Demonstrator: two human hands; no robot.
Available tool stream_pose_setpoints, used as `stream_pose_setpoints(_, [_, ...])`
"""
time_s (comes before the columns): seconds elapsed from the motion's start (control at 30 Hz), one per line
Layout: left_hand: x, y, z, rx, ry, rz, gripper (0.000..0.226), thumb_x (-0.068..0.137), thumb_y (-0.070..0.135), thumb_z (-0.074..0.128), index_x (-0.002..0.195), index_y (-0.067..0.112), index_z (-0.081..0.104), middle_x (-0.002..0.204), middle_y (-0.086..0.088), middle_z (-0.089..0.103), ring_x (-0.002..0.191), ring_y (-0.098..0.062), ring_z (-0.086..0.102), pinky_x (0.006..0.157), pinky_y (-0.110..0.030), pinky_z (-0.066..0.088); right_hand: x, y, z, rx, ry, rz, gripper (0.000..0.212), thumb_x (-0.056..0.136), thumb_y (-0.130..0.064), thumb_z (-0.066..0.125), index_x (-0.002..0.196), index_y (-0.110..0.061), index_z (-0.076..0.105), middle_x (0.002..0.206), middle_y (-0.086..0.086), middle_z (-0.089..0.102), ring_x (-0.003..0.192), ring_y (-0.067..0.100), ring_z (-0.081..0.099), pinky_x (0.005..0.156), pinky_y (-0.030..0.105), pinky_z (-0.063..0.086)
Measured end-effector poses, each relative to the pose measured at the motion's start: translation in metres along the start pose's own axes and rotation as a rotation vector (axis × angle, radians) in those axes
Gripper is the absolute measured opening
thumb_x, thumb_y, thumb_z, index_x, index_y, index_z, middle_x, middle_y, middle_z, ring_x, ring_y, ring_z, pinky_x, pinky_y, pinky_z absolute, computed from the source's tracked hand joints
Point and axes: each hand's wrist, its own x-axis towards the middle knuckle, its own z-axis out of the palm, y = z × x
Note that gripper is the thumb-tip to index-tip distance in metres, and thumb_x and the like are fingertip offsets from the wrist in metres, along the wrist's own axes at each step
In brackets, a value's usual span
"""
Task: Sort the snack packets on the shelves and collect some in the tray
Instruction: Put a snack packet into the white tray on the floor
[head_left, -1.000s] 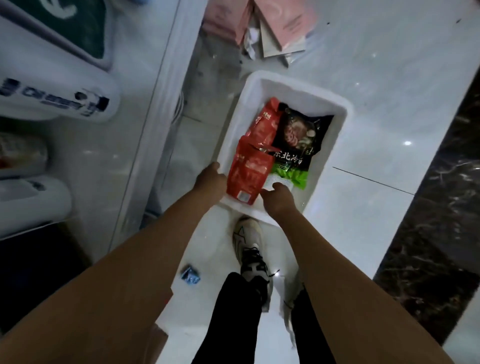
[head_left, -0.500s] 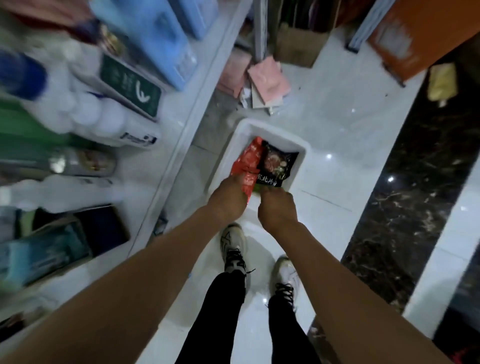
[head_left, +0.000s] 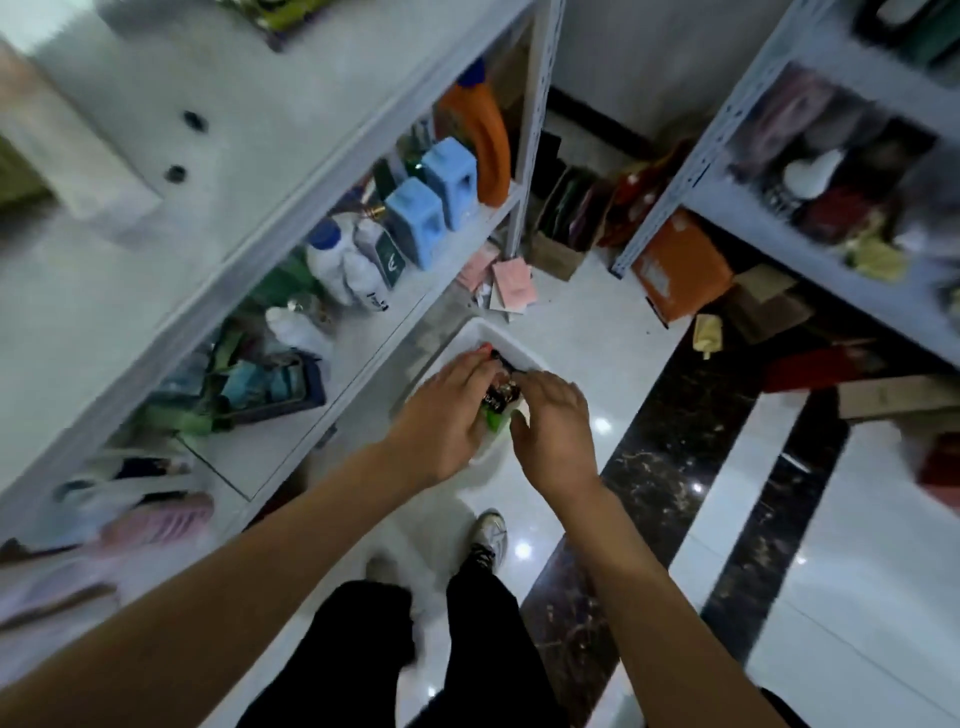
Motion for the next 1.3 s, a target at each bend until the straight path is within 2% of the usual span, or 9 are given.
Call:
stream_pose_setpoints(0.1, [-0.061, 0.016, -0.030, -0.015, 0.110, 0.033, 0.068, 0.084, 0.035, 0.029, 0.144, 0.006, 0.039, 0.150, -0.014, 0.038, 0.139, -0.030, 0.036, 0.112, -0.046, 0.034, -0.052, -0.043, -0.039, 0.037, 0.126, -0.085, 0.048, 0.081, -0.009, 0.068, 0.128, -0.012, 0.061, 0.129, 0.009, 0.063, 0.124, 0.031, 0.054, 0.112, 0.045, 0.032])
stream_pose_setpoints(0.2, [-0.129, 0.018, -0.050, -0.007, 0.262, 0.038, 0.061, 0.088, 0.032, 0.031, 0.142, 0.006, 0.042, 0.148, -0.015, 0.042, 0.139, -0.032, 0.037, 0.112, -0.047, 0.036, -0.102, -0.085, -0.058, 0.070, 0.197, -0.176, 0.043, 0.084, -0.014, 0.070, 0.127, -0.014, 0.063, 0.131, 0.006, 0.062, 0.126, 0.027, 0.053, 0.113, 0.035, 0.027])
stream_pose_setpoints(0.37, [-0.246, -0.001, -0.065, -0.142, 0.508, -0.085, 0.055, 0.094, 0.014, 0.053, 0.146, 0.011, 0.037, 0.155, -0.005, 0.033, 0.144, -0.019, 0.027, 0.115, -0.026, 0.024, -0.156, -0.166, -0.066, 0.137, 0.238, -0.338, 0.038, 0.088, -0.017, 0.071, 0.125, -0.017, 0.065, 0.133, 0.003, 0.062, 0.130, 0.023, 0.050, 0.113, 0.048, 0.034])
stream_pose_setpoints(0.47, [-0.319, -0.023, -0.082, -0.153, 0.623, -0.124, 0.056, 0.096, 0.013, 0.051, 0.149, 0.018, 0.031, 0.158, 0.003, 0.024, 0.147, -0.011, 0.016, 0.112, -0.013, 0.010, -0.188, -0.237, -0.064, 0.132, 0.268, -0.447, 0.036, 0.090, -0.015, 0.067, 0.125, -0.015, 0.066, 0.135, 0.003, 0.061, 0.133, 0.022, 0.047, 0.118, 0.041, 0.028])
stream_pose_setpoints(0.63, [-0.440, -0.062, -0.135, -0.062, 0.894, -0.121, 0.053, 0.091, 0.008, 0.056, 0.142, 0.010, 0.043, 0.152, -0.007, 0.039, 0.142, -0.022, 0.032, 0.116, -0.036, 0.028, -0.243, -0.367, -0.046, 0.087, 0.311, -0.724, 0.031, 0.091, -0.012, 0.065, 0.122, -0.014, 0.067, 0.133, 0.004, 0.062, 0.131, 0.025, 0.050, 0.115, 0.043, 0.032])
stream_pose_setpoints(0.73, [-0.517, -0.080, -0.169, 0.036, 1.024, -0.158, 0.054, 0.091, 0.007, 0.058, 0.143, 0.010, 0.043, 0.153, -0.007, 0.037, 0.143, -0.022, 0.031, 0.116, -0.032, 0.026, -0.275, -0.441, -0.031, 0.122, 0.328, -0.895, 0.030, 0.091, -0.013, 0.061, 0.121, -0.014, 0.067, 0.133, 0.005, 0.061, 0.131, 0.026, 0.049, 0.114, 0.047, 0.034])
stream_pose_setpoints(1.03, [-0.713, -0.116, -0.244, 0.337, 1.238, -0.261, 0.061, 0.079, -0.006, 0.064, 0.138, 0.005, 0.048, 0.146, -0.011, 0.046, 0.136, -0.022, 0.039, 0.110, -0.026, 0.029, -0.366, -0.638, -0.002, 0.238, 0.355, -1.267, 0.029, 0.088, -0.007, 0.059, 0.116, -0.010, 0.068, 0.129, 0.009, 0.062, 0.128, 0.031, 0.050, 0.109, 0.047, 0.038])
stream_pose_setpoints(1.17, [-0.768, -0.130, -0.271, 0.438, 1.310, -0.327, 0.062, 0.082, -0.003, 0.064, 0.140, 0.007, 0.046, 0.147, -0.009, 0.046, 0.137, -0.019, 0.037, 0.114, -0.026, 0.027, -0.391, -0.704, -0.001, 0.282, 0.349, -1.381, 0.034, 0.085, -0.003, 0.058, 0.117, -0.008, 0.068, 0.131, 0.010, 0.060, 0.128, 0.029, 0.048, 0.112, 0.038, 0.035])
stream_pose_setpoints(1.3, [-0.798, -0.142, -0.292, 0.450, 1.367, -0.445, 0.055, 0.086, 0.002, 0.065, 0.138, 0.007, 0.050, 0.144, -0.008, 0.050, 0.134, -0.023, 0.045, 0.112, -0.033, 0.028, -0.397, -0.749, 0.003, 0.286, 0.287, -1.433, 0.038, 0.081, -0.005, 0.057, 0.118, -0.010, 0.067, 0.128, 0.008, 0.060, 0.125, 0.028, 0.049, 0.110, 0.040, 0.038])
